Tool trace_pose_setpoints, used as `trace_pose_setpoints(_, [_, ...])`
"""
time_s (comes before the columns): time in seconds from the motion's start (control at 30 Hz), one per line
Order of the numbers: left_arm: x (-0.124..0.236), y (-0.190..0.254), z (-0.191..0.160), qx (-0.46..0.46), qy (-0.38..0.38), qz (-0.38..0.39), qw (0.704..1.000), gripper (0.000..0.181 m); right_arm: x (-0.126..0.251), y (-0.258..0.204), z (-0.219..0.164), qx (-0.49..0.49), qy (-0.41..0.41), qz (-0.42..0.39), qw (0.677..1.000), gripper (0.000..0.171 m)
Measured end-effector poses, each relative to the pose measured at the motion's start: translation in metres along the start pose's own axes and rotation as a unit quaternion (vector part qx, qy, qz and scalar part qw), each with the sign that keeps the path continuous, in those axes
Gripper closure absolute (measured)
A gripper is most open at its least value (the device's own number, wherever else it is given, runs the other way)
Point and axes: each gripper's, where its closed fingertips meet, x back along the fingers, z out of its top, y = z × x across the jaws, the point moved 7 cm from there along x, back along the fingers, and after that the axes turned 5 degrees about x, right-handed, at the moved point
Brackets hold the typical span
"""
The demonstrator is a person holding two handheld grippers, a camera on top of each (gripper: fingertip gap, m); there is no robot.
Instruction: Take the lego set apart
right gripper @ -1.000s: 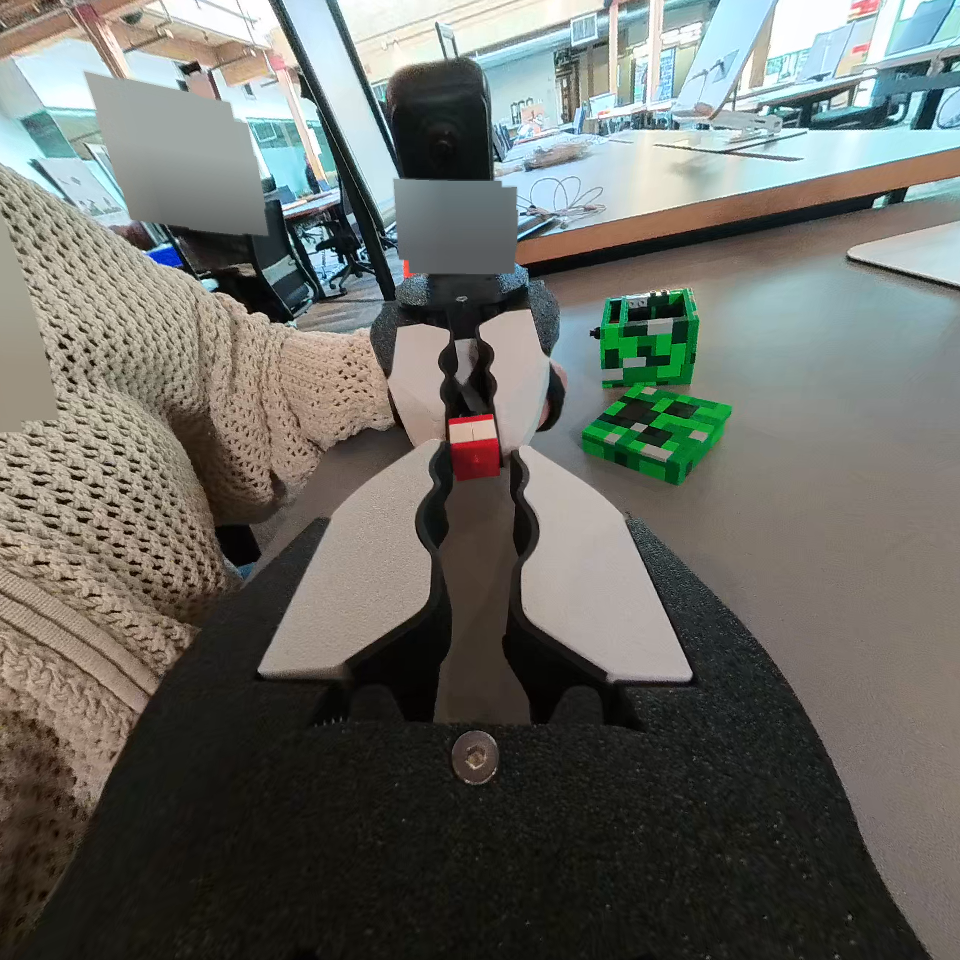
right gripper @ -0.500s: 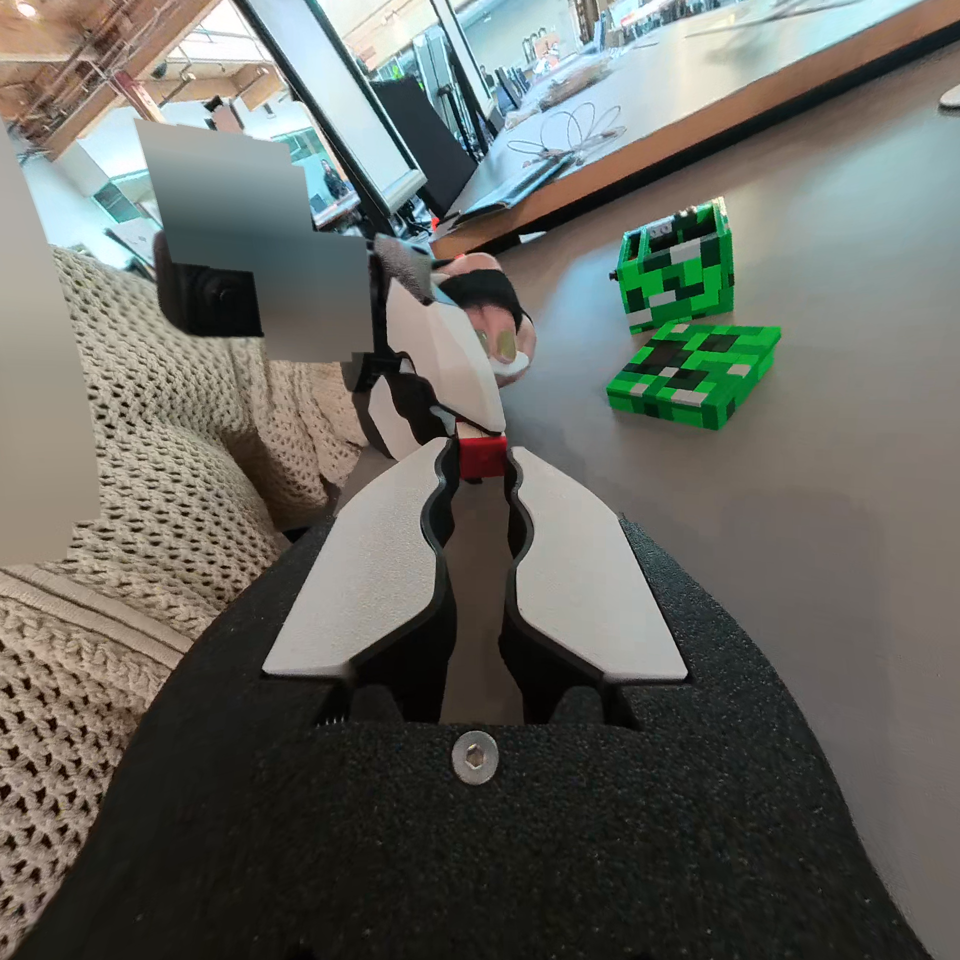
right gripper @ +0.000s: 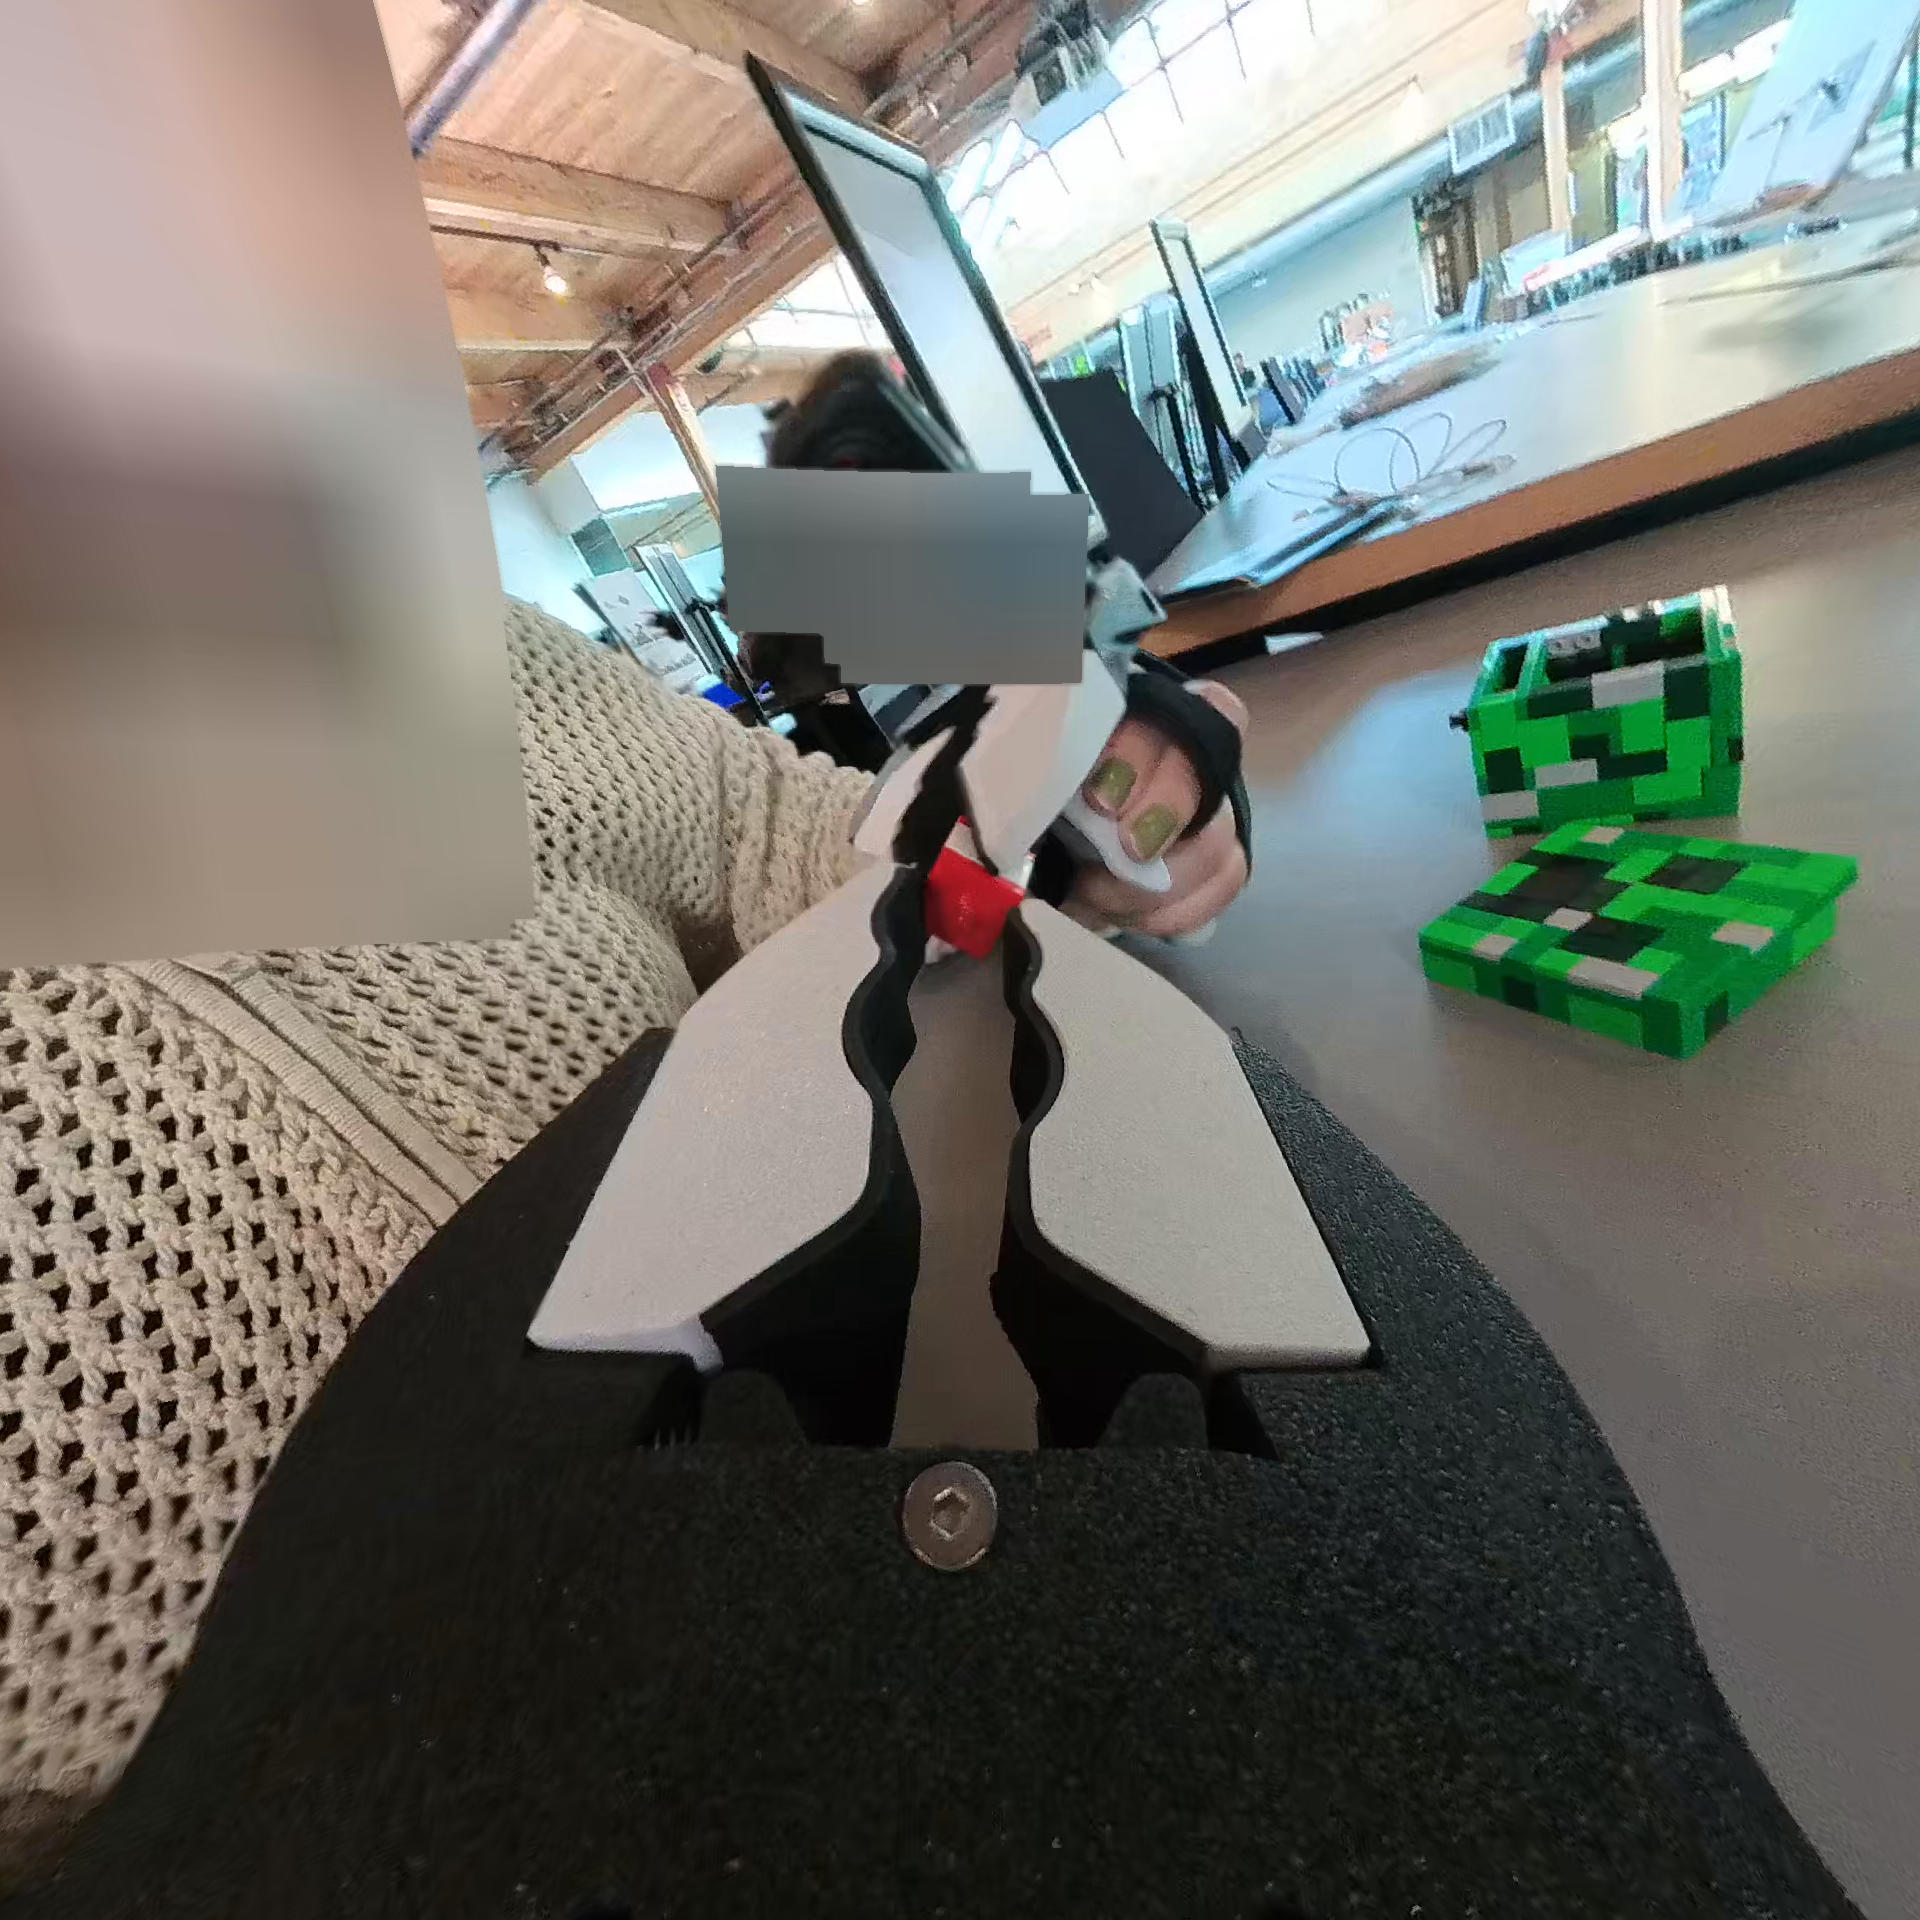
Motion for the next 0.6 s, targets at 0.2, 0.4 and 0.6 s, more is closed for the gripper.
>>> trace_pose_setpoints(0.2, [0.005,-0.013,-0.003,0.068,0.010,0.012,0.998,0.164,-0.002,0.000,0.001,0.044,-0.009,-0.033,0.998,0.171])
trace_pose_setpoints(0.4, [0.004,-0.025,-0.011,0.155,-0.008,0.021,0.988,0.164,0.011,0.009,-0.001,0.257,-0.102,-0.205,0.939,0.148])
trace_pose_setpoints(0.6, [0.005,-0.033,-0.020,0.282,-0.004,-0.034,0.959,0.164,-0.015,-0.009,-0.011,0.486,-0.164,-0.252,0.821,0.124])
